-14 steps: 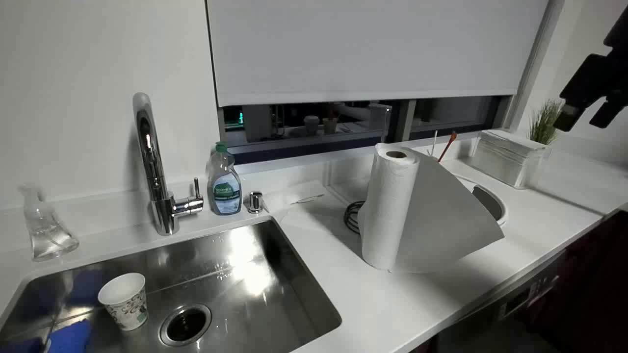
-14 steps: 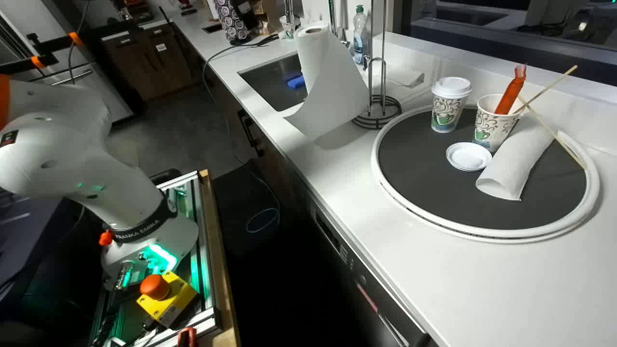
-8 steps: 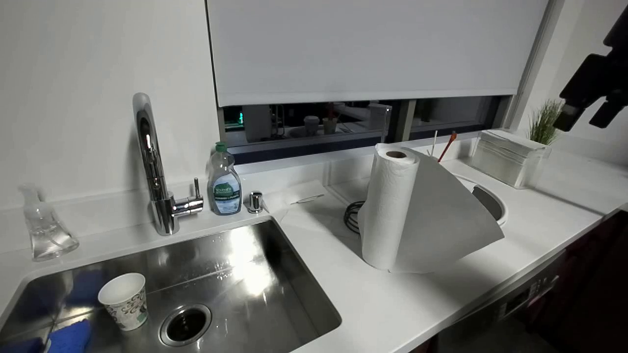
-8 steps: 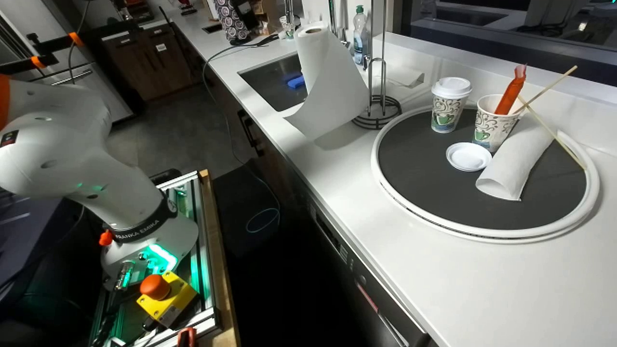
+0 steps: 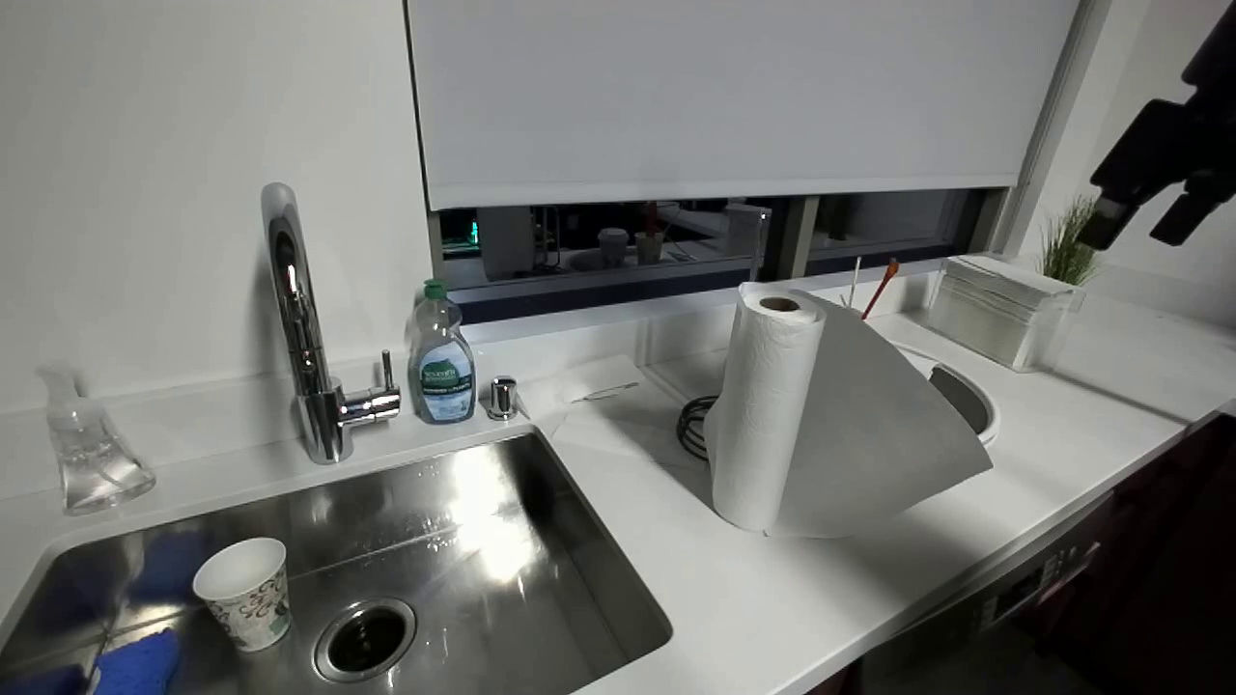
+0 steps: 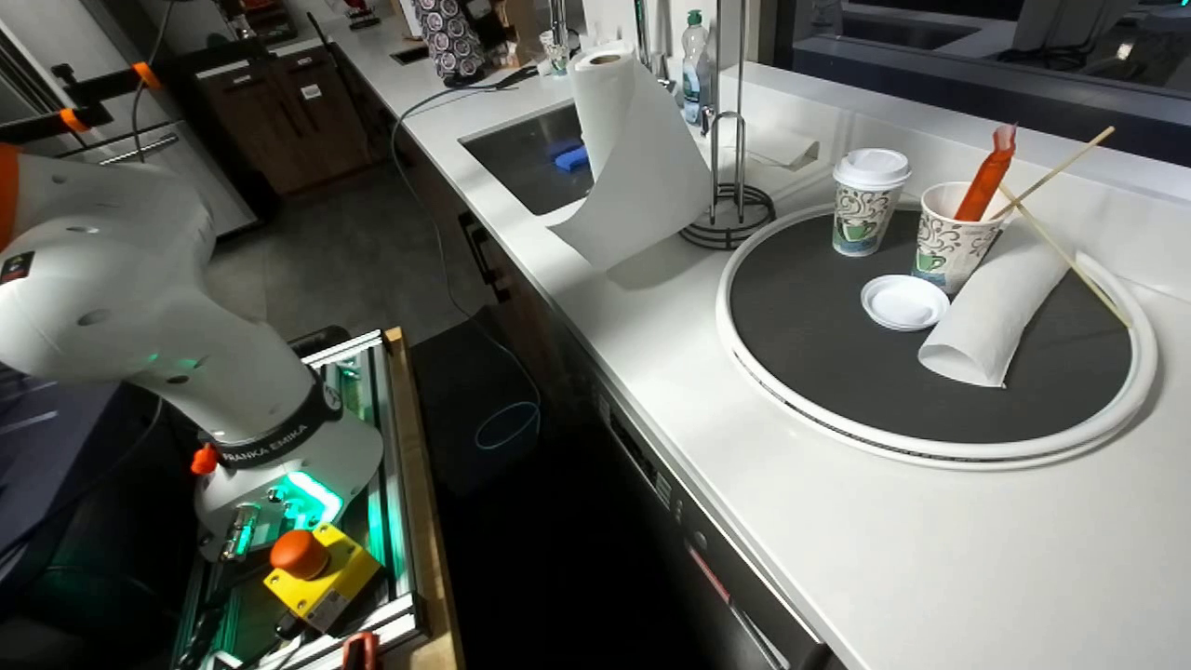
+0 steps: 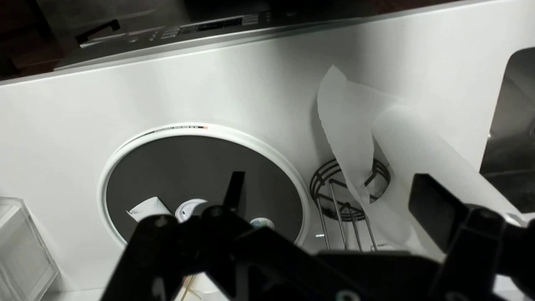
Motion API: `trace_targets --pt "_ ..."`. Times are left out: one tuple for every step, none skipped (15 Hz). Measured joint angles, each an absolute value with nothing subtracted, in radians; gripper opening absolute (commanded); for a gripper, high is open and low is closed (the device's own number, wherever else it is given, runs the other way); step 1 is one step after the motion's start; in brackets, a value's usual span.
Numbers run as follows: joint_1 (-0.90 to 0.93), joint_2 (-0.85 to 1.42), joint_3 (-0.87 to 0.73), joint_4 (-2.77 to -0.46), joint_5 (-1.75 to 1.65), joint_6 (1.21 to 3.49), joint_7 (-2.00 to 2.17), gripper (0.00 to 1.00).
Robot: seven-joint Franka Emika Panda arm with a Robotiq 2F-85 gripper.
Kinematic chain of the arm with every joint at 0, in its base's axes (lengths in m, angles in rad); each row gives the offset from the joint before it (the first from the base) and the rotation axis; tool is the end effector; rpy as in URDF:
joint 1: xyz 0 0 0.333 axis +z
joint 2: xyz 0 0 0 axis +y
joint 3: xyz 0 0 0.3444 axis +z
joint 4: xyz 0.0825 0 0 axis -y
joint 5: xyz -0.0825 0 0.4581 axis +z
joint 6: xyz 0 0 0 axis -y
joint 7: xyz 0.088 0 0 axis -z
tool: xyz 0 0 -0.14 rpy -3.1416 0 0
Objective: Put the paper towel on the counter
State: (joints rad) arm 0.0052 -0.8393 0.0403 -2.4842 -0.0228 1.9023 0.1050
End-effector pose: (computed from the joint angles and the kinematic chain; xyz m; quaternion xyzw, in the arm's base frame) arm 0.3823 0.0167 0.5597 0.9909 -0.0319 0.1296 0.0172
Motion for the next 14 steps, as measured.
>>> trace_targets --pt "0.003 -0.832 0.044 -2.482 -0.023 1.933 0.123 1.00" --pt "0.000 -0.817 0.050 -2.473 -0.023 1.966 0.142 1.00" --pt "-0.004 -0.798 0.057 -2.459 -0.023 1.994 0.158 1.00" --pt "-0.009 -0.772 0.064 -2.441 -0.024 2.010 0.169 1.00" --pt "-0.014 -0.741 0.076 -2.417 -0.030 2.010 0.172 1.00" --pt "-0.017 -0.708 0.092 -2.393 -0.037 1.999 0.172 1.00" --pt "-0.017 -0.672 0.109 -2.369 -0.045 1.987 0.174 1.00" --pt "-0.017 -0.636 0.127 -2.345 -0.054 1.973 0.182 1.00" --pt "-0.018 -0.604 0.140 -2.323 -0.071 1.960 0.190 1.00" --pt "-0.018 -0.582 0.148 -2.306 -0.082 1.952 0.194 1.00" --pt "-0.019 -0.568 0.150 -2.295 -0.089 1.949 0.195 1.00" --pt "-0.021 -0.562 0.149 -2.288 -0.092 1.944 0.195 1.00" --pt "-0.023 -0.561 0.149 -2.283 -0.094 1.939 0.195 1.00" --pt "-0.021 -0.561 0.148 -2.282 -0.095 1.938 0.195 1.00"
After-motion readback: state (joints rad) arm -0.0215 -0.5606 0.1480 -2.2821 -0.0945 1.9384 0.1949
